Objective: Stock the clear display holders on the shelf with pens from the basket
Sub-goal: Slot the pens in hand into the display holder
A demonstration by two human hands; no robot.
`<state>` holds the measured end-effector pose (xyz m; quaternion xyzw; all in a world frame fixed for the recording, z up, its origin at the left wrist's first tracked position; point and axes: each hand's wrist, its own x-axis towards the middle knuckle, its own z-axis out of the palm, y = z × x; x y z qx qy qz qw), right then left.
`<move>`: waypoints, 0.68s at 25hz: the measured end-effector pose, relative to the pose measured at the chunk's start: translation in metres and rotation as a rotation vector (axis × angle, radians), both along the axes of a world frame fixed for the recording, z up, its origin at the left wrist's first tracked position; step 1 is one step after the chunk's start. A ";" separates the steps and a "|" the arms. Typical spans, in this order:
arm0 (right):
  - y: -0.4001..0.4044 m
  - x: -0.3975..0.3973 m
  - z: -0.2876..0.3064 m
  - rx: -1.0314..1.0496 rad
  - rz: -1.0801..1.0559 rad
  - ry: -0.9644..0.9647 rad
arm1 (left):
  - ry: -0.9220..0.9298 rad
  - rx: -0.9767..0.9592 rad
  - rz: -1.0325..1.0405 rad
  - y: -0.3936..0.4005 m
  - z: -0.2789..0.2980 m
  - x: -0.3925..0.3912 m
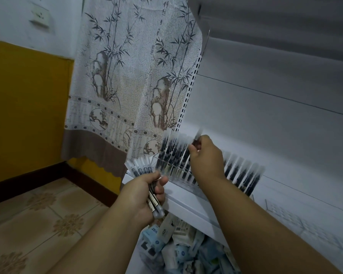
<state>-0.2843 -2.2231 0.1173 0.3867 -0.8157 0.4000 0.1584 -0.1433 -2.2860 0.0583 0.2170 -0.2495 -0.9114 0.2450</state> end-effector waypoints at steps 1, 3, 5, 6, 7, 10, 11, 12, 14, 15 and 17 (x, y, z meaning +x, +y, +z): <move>-0.003 -0.001 -0.002 0.023 -0.004 0.007 | 0.001 -0.004 -0.004 -0.001 0.000 0.000; -0.007 -0.001 -0.001 0.047 -0.027 0.026 | 0.002 -0.017 -0.002 -0.002 -0.001 -0.001; -0.013 -0.002 0.003 0.140 -0.089 0.069 | 0.002 -0.018 0.001 -0.002 -0.002 -0.002; -0.015 -0.002 0.004 0.226 -0.118 0.075 | 0.000 -0.014 -0.002 -0.002 -0.002 -0.003; -0.017 -0.001 0.004 0.308 -0.137 0.052 | -0.004 -0.010 -0.005 -0.002 -0.003 -0.004; -0.019 -0.002 0.004 0.390 -0.156 -0.059 | -0.017 -0.013 -0.008 -0.002 -0.003 -0.006; -0.020 -0.003 0.005 0.389 -0.154 -0.073 | -0.019 -0.014 -0.010 -0.001 -0.003 -0.006; -0.021 -0.004 0.006 0.391 -0.152 -0.083 | -0.022 -0.013 -0.016 -0.001 -0.003 -0.005; -0.023 -0.004 0.009 0.445 -0.134 -0.093 | -0.032 -0.012 -0.036 0.002 -0.002 -0.004; -0.024 -0.004 0.009 0.504 -0.121 -0.084 | -0.040 -0.011 -0.044 0.004 -0.002 -0.003; -0.023 -0.004 0.008 0.598 -0.112 -0.049 | -0.041 -0.008 -0.046 0.007 -0.002 -0.003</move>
